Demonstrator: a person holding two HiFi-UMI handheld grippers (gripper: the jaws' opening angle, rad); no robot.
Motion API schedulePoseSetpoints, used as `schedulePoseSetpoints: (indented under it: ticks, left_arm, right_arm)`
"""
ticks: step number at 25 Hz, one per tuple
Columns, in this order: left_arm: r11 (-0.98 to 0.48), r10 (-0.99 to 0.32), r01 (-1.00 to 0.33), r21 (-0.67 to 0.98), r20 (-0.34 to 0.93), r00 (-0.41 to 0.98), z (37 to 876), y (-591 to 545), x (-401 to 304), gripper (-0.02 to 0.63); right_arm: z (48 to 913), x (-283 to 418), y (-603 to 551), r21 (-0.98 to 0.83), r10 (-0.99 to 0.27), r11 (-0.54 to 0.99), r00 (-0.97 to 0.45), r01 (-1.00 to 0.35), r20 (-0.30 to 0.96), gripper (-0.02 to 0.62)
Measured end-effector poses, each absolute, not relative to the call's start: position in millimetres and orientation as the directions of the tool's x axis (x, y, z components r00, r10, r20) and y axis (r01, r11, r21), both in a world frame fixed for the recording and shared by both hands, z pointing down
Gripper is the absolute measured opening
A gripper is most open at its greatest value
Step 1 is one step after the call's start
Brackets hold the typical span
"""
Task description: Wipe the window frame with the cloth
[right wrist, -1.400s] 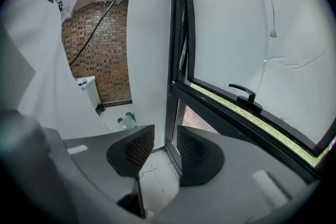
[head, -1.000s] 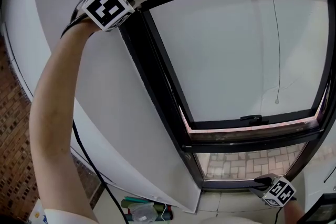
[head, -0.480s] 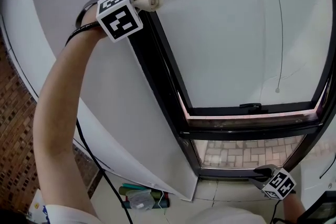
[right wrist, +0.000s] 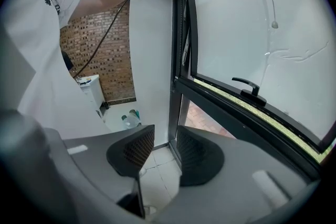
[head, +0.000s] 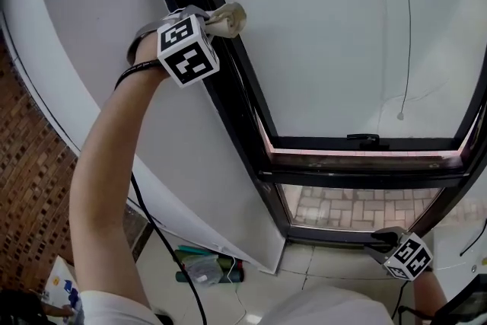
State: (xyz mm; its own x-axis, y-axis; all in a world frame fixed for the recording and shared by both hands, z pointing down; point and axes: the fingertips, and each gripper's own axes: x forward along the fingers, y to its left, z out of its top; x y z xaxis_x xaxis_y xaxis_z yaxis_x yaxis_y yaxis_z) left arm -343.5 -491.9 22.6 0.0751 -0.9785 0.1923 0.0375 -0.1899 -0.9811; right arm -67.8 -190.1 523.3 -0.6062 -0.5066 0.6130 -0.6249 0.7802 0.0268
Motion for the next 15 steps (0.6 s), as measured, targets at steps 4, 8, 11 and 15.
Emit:
schedulePoseSetpoints:
  ticks: [4,8,11,15]
  left_arm:
    - [-0.194,-0.977,0.021,-0.981,0.196,0.08,50,-492,-343,0.092]
    - [-0.197,-0.977,0.017,-0.98,0.197,0.075,76,-491,-346,0.092]
    - [-0.209,-0.976,0.02,-0.978,0.21,0.064,102,-492,-345,0.092]
    - [-0.214,-0.975,0.02,-0.977,0.215,0.053,138,-491,-346,0.092]
  right_arm:
    - [523,-61,-189,0.031,-0.499,0.789,-0.611,-0.613,0.614,0.137]
    - [521,-54,-189,0.042,-0.491,0.8,-0.614,-0.598,0.617,0.137]
    - [522,-45,-187,0.043,-0.484,0.804,-0.611,-0.593,0.627,0.137]
    - [523,-36,-186,0.045,-0.477,0.807,-0.605,-0.589,0.637,0.137]
